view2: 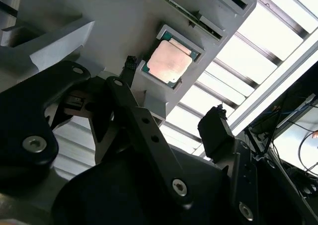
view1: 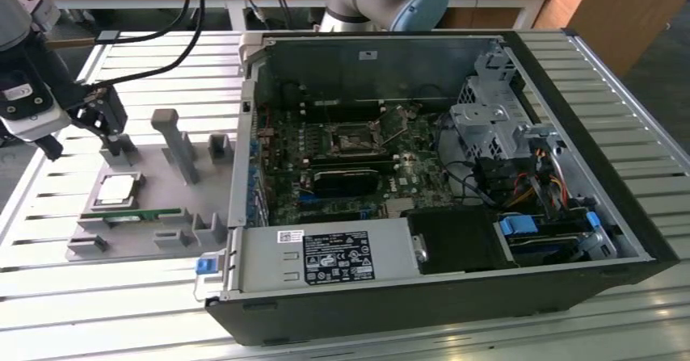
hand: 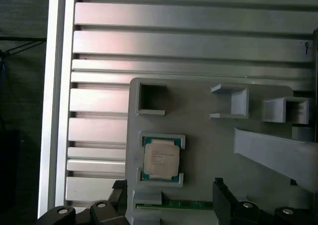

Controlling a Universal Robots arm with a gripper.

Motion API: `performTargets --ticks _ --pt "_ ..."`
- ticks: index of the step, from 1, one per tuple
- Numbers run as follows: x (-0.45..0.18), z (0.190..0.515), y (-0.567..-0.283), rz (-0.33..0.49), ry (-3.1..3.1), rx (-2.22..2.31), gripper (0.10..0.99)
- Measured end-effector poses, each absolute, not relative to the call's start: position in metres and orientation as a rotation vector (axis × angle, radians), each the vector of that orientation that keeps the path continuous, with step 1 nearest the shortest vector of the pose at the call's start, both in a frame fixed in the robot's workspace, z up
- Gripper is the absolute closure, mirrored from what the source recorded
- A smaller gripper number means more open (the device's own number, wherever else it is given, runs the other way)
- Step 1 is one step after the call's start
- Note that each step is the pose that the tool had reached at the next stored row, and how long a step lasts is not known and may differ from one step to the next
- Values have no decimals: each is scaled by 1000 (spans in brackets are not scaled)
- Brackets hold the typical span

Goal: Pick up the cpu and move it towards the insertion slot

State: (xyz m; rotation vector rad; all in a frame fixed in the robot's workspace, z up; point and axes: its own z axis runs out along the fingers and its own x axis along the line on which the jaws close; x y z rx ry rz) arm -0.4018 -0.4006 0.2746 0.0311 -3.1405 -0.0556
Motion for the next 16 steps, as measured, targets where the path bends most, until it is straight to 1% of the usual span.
performTargets --ticks 16 --pt "-402 263 -401 -53 -3141 31 310"
